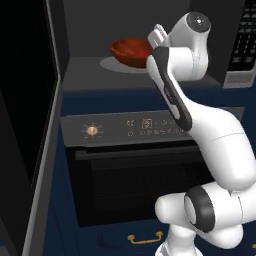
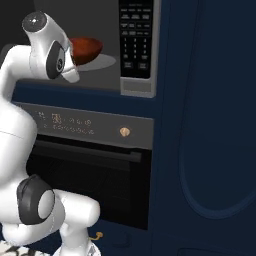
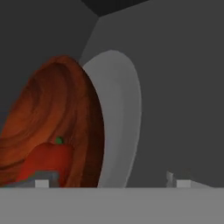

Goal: Pick the bell pepper from the sink and place it in the bowl. Then pick the bowl and place it in the microwave. Then close the microwave door and press the start button.

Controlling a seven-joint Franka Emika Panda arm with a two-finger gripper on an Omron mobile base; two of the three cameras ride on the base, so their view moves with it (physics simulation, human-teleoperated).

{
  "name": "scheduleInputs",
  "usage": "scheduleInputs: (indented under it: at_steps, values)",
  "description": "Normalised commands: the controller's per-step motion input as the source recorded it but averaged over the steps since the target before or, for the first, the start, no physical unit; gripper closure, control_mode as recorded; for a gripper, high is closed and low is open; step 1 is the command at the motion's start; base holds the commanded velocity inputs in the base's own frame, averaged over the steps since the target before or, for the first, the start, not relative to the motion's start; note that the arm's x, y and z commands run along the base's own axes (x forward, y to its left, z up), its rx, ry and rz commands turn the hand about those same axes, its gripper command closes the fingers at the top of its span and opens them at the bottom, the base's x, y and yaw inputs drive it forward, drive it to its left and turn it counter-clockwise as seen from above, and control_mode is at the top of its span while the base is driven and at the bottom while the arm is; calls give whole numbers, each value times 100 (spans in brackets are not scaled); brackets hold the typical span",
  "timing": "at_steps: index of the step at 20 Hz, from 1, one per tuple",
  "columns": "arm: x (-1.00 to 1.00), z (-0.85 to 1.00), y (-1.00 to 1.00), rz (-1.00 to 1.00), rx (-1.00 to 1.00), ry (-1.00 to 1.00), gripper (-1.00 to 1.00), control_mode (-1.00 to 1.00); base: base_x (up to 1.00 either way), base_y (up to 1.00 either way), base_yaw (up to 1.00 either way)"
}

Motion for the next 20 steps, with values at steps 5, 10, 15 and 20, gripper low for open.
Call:
scheduleInputs:
  at_steps: [5,10,15,20]
  values:
    - [-78,16,3,-1,-9,-17,-100,-100,0,0,0]
    - [-45,8,7,-2,-12,-12,-100,-100,0,0,0]
    - [-3,-25,0,0,-20,2,-100,-100,0,0,0]
    - [-41,-6,23,-4,-34,-21,-100,-100,0,0,0]
